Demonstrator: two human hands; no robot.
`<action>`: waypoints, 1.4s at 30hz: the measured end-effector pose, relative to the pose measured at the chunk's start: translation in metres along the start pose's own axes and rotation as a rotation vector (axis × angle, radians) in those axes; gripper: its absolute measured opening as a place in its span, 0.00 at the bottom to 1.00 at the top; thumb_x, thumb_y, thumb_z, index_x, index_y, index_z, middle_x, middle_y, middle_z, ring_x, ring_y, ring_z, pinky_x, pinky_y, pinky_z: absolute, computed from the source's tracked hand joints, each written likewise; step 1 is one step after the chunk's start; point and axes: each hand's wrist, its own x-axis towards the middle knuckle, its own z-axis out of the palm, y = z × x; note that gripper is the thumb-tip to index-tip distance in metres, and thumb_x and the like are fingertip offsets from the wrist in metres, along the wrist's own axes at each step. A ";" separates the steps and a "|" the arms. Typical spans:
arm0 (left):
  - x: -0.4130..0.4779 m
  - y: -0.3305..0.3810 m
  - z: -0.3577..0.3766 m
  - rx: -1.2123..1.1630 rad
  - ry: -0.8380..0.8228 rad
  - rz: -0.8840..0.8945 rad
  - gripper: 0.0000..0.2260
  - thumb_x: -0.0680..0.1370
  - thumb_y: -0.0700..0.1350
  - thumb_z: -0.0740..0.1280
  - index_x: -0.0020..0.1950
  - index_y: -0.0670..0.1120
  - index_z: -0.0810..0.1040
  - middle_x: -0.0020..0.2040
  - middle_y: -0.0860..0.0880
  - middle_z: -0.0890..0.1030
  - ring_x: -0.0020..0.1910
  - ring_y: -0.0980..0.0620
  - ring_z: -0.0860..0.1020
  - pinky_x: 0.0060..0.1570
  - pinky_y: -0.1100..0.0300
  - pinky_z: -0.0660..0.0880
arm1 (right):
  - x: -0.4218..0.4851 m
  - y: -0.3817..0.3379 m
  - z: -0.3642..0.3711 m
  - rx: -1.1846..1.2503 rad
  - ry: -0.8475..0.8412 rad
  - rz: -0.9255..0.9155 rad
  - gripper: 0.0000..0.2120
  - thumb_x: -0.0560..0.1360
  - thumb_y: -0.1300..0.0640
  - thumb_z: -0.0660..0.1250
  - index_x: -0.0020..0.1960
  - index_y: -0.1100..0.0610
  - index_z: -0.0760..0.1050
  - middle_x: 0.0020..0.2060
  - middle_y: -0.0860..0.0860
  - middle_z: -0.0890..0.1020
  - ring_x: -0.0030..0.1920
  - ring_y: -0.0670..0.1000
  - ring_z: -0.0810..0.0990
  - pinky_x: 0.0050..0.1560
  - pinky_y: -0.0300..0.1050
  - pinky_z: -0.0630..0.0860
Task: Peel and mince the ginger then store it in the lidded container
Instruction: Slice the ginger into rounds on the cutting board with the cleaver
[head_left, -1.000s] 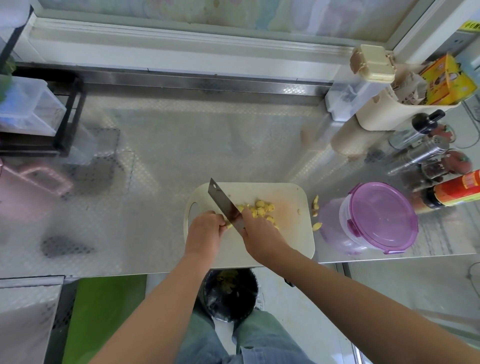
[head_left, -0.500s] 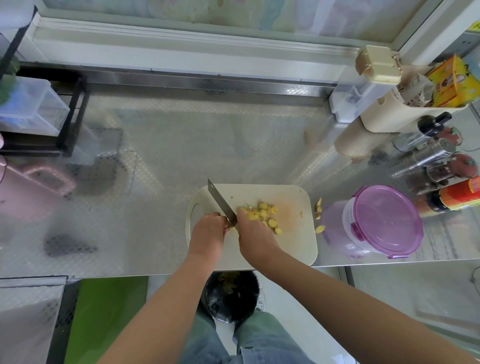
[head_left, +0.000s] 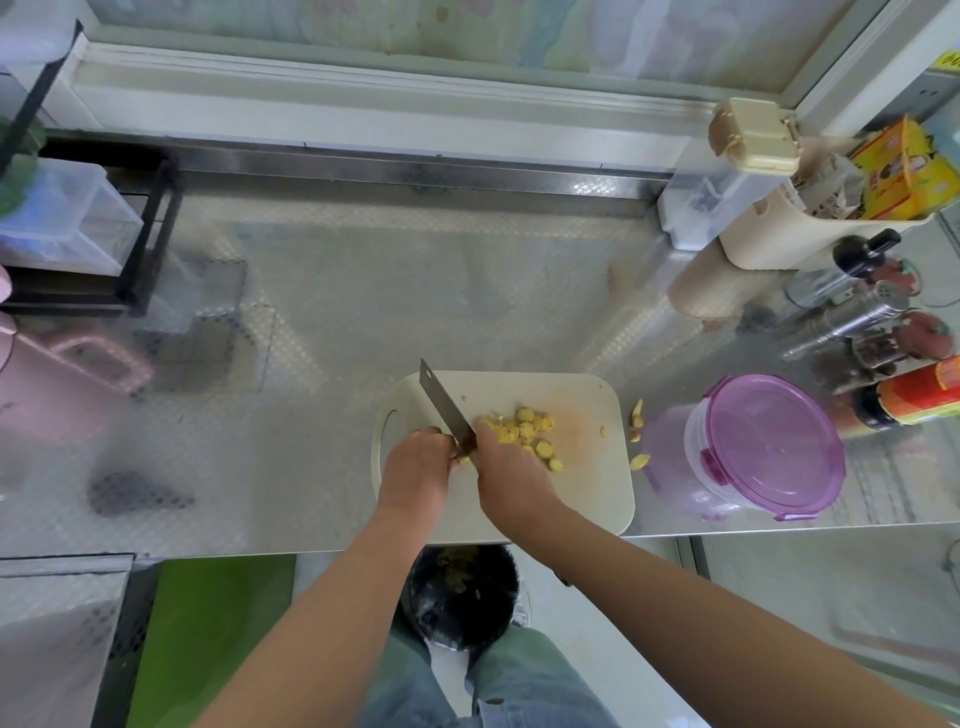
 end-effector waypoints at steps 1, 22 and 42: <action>0.000 0.000 0.000 0.003 -0.006 0.001 0.08 0.78 0.42 0.65 0.51 0.43 0.84 0.48 0.45 0.82 0.48 0.45 0.79 0.48 0.51 0.75 | -0.003 0.003 0.001 -0.020 -0.010 0.000 0.16 0.76 0.69 0.56 0.61 0.57 0.61 0.37 0.53 0.71 0.36 0.57 0.71 0.32 0.47 0.65; -0.001 0.002 -0.001 0.029 -0.002 0.030 0.09 0.79 0.41 0.64 0.54 0.44 0.83 0.49 0.45 0.81 0.51 0.45 0.78 0.47 0.55 0.72 | -0.007 0.011 0.005 -0.053 -0.003 -0.011 0.17 0.77 0.69 0.56 0.62 0.57 0.62 0.36 0.52 0.70 0.36 0.55 0.69 0.35 0.47 0.66; -0.005 0.002 -0.005 -0.052 0.014 0.007 0.10 0.76 0.38 0.66 0.35 0.40 0.76 0.38 0.42 0.78 0.39 0.44 0.76 0.38 0.54 0.69 | 0.009 0.013 -0.007 0.115 0.034 -0.048 0.07 0.80 0.62 0.56 0.48 0.53 0.58 0.34 0.53 0.73 0.31 0.55 0.69 0.33 0.51 0.71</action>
